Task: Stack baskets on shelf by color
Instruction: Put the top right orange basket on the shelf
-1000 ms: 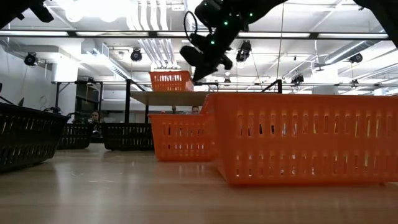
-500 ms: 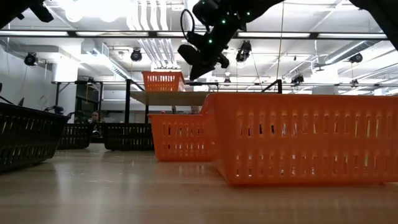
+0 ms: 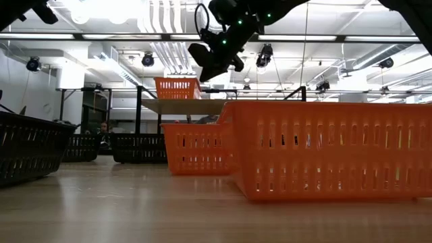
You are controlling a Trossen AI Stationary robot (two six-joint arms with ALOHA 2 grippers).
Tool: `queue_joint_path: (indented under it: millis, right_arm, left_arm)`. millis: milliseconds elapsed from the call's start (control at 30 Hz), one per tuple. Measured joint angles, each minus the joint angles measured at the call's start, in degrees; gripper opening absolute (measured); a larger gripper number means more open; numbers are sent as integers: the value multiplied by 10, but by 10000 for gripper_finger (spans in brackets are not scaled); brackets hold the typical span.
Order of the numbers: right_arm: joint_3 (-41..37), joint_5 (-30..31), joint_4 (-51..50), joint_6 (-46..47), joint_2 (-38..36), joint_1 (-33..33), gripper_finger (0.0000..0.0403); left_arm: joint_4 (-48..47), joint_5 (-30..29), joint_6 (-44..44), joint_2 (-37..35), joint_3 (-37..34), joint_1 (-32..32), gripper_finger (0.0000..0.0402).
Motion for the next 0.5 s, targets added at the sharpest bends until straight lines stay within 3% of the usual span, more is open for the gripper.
queue_joint_path:
  millis: [500]
  right_arm:
    - [-13, -14, 21, 12, 21, 0, 9]
  left_arm:
    - [0, 0, -2, 0, 0, 0, 8]
